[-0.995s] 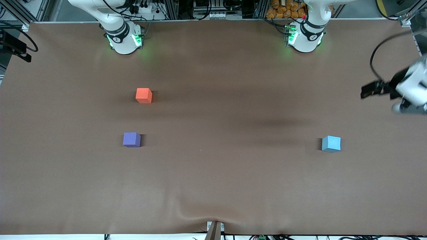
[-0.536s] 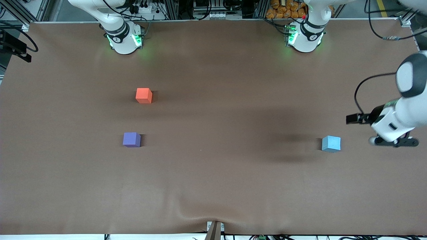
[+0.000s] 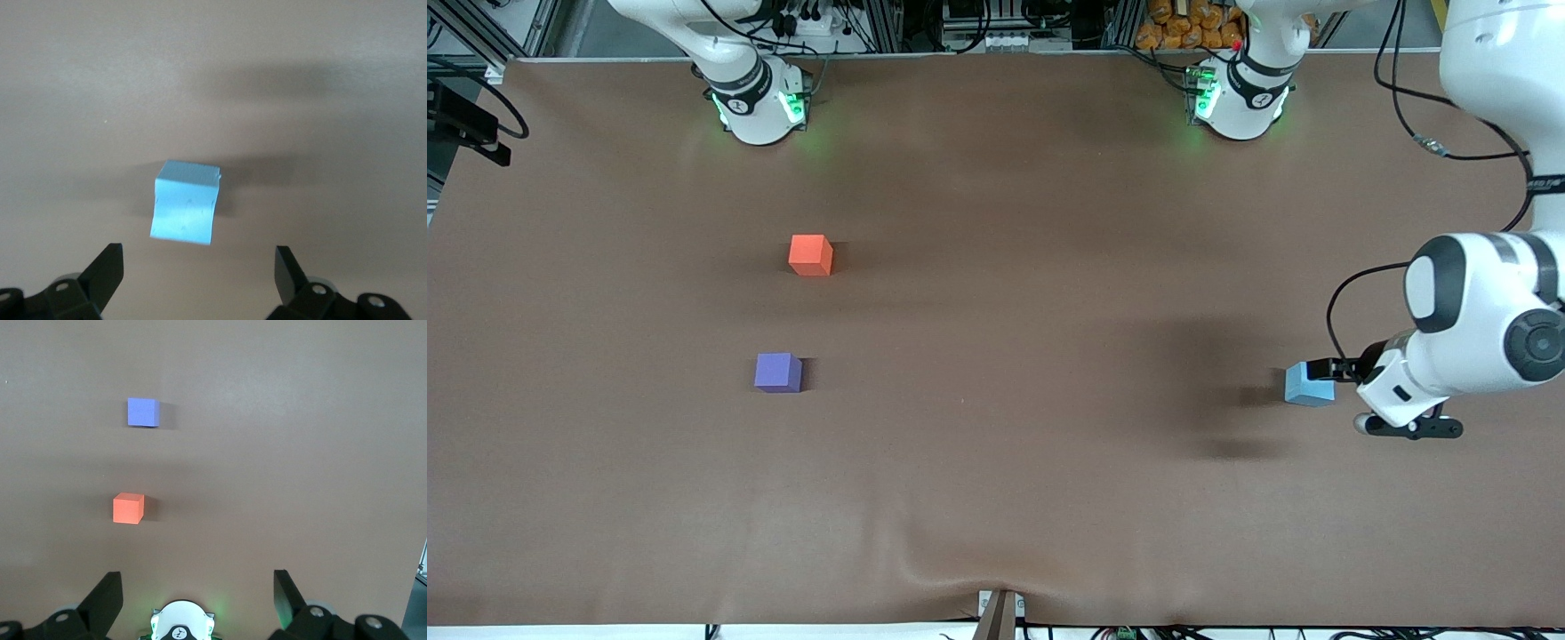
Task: Place blue block between orange and purple blocks
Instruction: 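Close the left gripper on the light blue cube and lift it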
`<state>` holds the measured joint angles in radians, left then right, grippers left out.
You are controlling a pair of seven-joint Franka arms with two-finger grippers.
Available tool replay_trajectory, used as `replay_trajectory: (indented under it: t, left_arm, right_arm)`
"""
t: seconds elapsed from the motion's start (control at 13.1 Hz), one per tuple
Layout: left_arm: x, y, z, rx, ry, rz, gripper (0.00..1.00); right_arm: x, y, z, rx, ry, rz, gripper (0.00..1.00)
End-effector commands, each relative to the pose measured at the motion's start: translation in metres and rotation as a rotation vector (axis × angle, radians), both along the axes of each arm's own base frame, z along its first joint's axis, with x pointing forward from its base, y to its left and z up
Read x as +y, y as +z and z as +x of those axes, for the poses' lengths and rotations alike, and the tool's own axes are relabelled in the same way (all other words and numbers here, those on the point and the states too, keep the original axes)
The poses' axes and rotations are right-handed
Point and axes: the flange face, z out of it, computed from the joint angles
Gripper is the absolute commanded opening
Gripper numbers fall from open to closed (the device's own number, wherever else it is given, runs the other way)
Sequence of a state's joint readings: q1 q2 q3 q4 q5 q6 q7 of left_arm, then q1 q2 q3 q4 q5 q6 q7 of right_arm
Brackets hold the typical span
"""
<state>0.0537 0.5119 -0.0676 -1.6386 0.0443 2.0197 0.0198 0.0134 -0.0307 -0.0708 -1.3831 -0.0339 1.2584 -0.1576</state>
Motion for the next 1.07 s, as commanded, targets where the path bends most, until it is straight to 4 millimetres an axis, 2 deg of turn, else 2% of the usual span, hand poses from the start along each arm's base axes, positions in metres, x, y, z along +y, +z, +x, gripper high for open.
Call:
replay_trajectory:
  t: [0.0, 0.23, 0.69, 0.99]
  left_arm:
    - [0.0, -0.027, -0.009, -0.042, -0.019, 0.008, 1.0]
    - [0.004, -0.049, -0.01, -0.039, -0.014, 0.006, 1.0]
    - [0.022, -0.07, -0.01, -0.02, -0.025, 0.04, 1.0]
    - [0.023, -0.088, -0.013, 0.008, -0.025, 0.038, 1.0]
  right_arm:
    - [0.0, 0.003, 0.001, 0.005, -0.002, -0.009, 1.0]
    - [0.0, 0.004, 0.0, 0.003, -0.002, -0.003, 1.0]
    - [-0.001, 0.002, 0.0, 0.007, -0.003, 0.003, 1.0]
    - [0.0, 0.002, 0.0, 0.007, -0.002, 0.003, 1.0]
